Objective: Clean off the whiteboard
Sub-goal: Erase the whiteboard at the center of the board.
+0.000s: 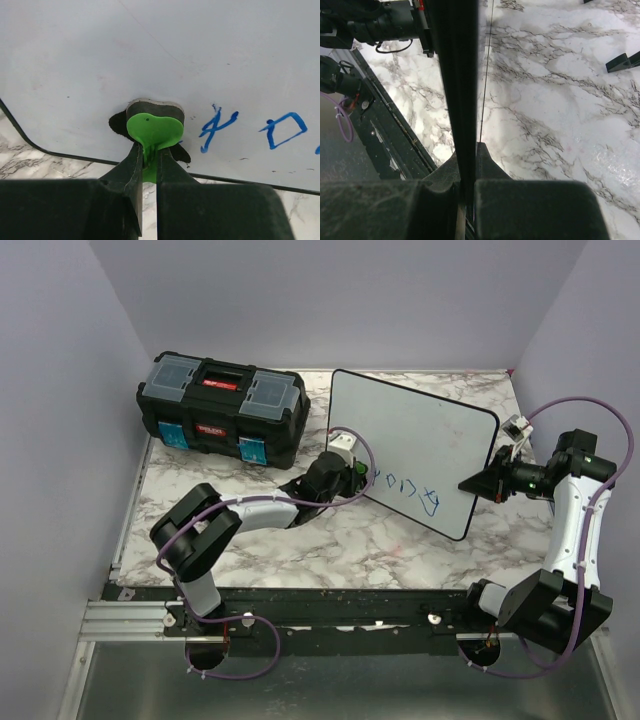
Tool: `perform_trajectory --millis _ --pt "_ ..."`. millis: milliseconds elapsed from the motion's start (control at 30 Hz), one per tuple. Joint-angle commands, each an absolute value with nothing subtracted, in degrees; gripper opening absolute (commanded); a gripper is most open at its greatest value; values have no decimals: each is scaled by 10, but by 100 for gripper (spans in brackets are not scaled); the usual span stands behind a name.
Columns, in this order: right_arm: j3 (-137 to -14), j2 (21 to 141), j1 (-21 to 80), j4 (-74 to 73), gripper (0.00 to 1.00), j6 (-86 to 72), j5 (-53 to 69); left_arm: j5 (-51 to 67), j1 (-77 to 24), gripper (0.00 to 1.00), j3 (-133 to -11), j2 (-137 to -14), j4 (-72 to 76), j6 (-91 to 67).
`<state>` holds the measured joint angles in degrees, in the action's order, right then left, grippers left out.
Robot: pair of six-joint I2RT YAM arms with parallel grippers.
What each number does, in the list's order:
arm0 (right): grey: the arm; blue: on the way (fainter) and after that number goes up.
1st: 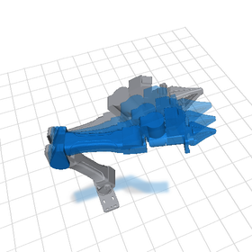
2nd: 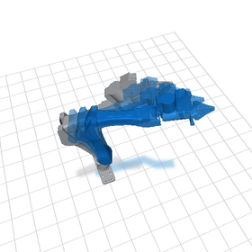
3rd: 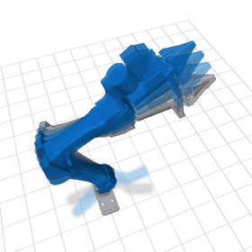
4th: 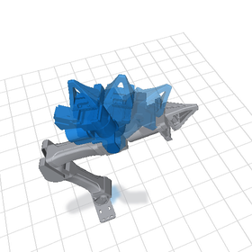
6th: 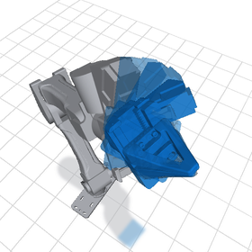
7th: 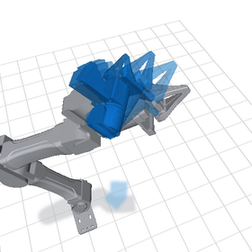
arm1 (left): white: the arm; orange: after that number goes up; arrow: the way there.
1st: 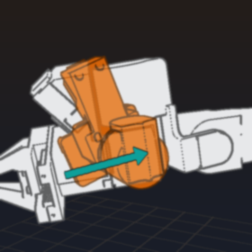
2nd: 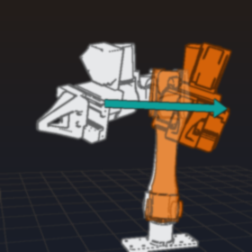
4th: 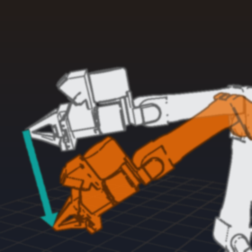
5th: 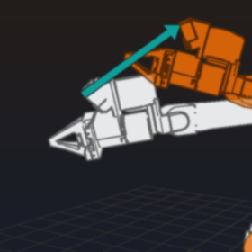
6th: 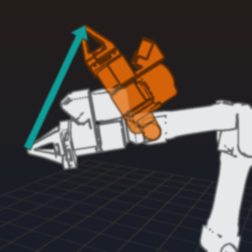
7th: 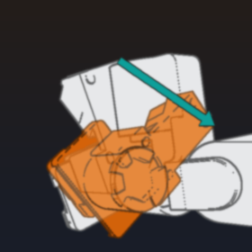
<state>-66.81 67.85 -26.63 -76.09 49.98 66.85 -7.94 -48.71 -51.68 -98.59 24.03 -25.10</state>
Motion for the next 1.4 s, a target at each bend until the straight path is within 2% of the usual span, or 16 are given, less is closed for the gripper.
perform_trajectory --millis 0,267,567,867,1033,1367 --pt "-668 661 -258 -780 1 495 766 -110 -470 0 -499 -1003 271 -273" --pt "-668 663 -258 -781 1 497 767 -97 -497 0 -474 -1008 314 -294" --pt "-668 662 -258 -779 1 495 768 -144 -545 0 -494 -963 302 -284" --pt "-668 658 -258 -779 1 494 768 -146 -458 0 -512 -963 262 -285" --pt "-668 658 -258 -778 1 494 768 -120 -450 0 -490 -983 283 -293" --pt "-667 660 -259 -777 1 493 768 -112 -539 0 -488 -1001 318 -297"
